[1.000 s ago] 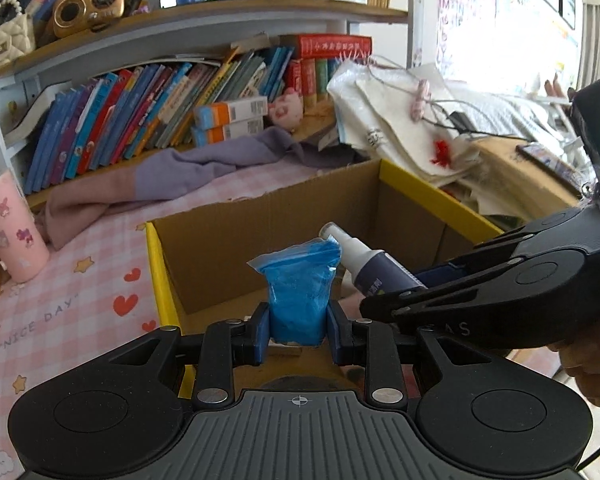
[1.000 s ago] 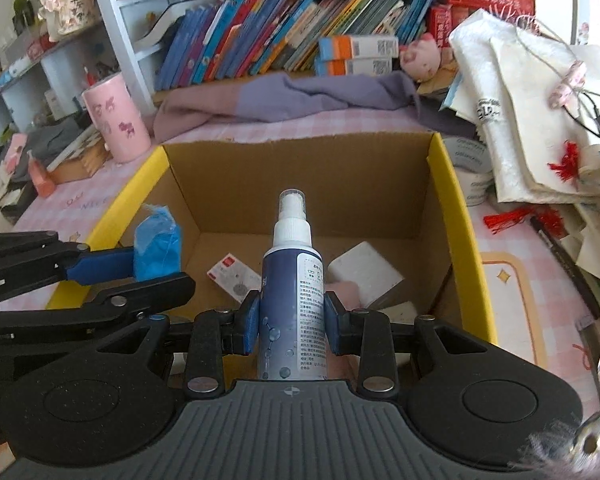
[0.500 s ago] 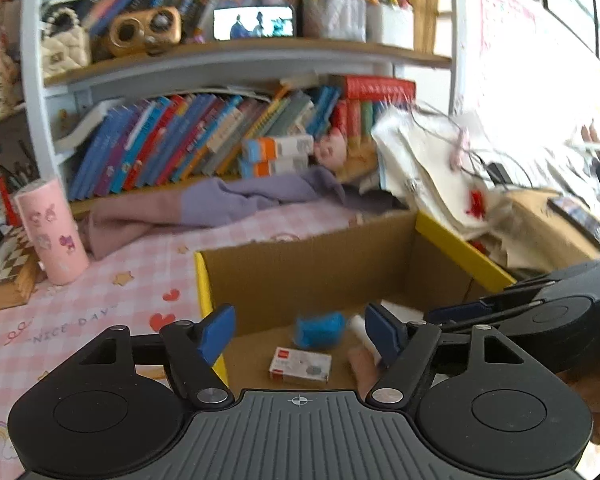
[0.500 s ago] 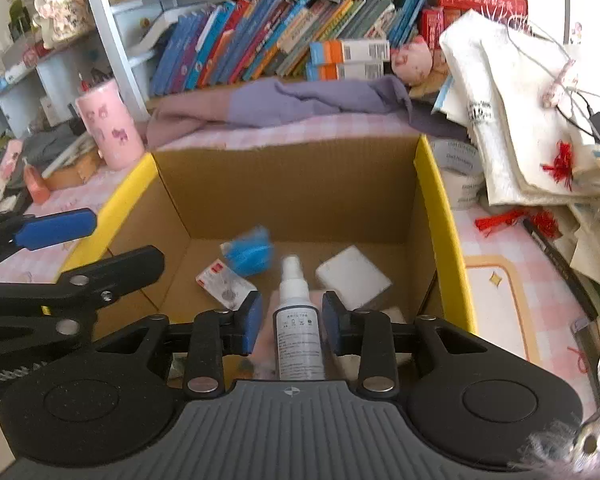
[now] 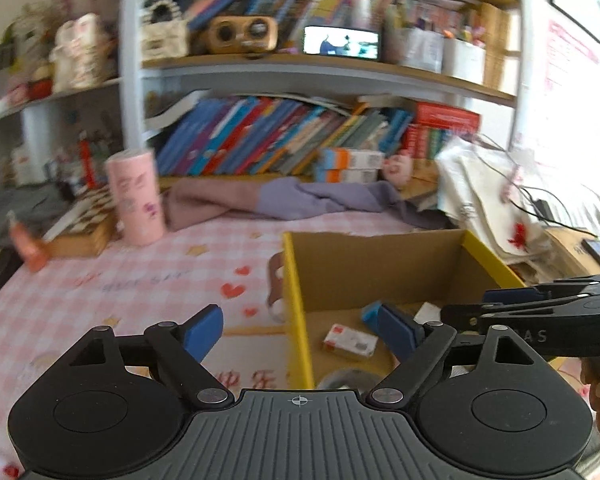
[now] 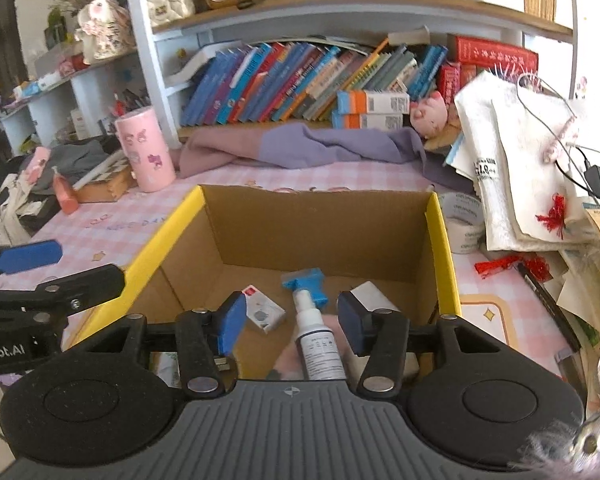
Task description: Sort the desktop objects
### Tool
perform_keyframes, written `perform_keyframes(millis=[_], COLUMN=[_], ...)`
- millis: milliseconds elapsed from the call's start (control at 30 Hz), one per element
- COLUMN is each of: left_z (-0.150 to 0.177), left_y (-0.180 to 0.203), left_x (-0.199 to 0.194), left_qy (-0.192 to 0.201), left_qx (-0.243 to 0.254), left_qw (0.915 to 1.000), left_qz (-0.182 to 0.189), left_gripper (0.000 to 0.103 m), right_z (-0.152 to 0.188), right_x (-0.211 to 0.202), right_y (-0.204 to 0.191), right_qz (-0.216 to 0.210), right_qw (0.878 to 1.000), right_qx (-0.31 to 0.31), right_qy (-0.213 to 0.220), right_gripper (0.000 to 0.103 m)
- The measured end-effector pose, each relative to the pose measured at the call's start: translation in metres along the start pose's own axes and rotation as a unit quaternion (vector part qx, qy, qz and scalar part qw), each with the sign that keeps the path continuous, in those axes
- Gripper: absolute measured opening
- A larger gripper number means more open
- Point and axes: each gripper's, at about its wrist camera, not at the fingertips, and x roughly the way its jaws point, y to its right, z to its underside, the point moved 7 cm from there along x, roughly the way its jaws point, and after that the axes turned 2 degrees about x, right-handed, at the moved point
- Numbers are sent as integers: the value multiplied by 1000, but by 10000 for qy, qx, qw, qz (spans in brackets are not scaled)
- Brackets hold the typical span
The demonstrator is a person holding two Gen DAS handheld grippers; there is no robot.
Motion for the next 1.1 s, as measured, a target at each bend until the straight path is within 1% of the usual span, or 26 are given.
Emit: perform_keyframes(millis=[233, 333, 500, 667, 800, 900, 1100], left_z=[18, 26, 34, 39, 46, 51, 64], left_y=[-22, -32, -43, -55, -65, -72, -91], left_x=[-23, -34, -47, -64, -75, -85, -101], left_qy=[-26, 19, 42, 184, 195, 225, 184], left_qx=[-137, -236, -228, -255, -247, -180, -207], left_qw=[9988, 9982, 9985, 9981, 9985, 9987, 9991], left_qz=[-461, -556, -498, -524, -454, -414, -334], left_gripper=[90, 91, 91, 93, 93, 93, 93], right_z=[6, 8, 15, 26, 34, 43, 66], right_x=[-12, -19, -33, -48, -62, -70, -82], right_y=[-15, -20, -25, -32, -41, -49, -71], right_qz=[-31, 2, 210, 428, 642, 749, 900], right_qw=[9998, 9997, 9992, 9983, 9965, 9953, 9942], right_qx=[-152, -152, -84, 96, 172, 330, 422], right_qy=[138, 202, 325, 396, 509, 521, 419], right_gripper=[49, 50, 51, 52, 55, 56, 56])
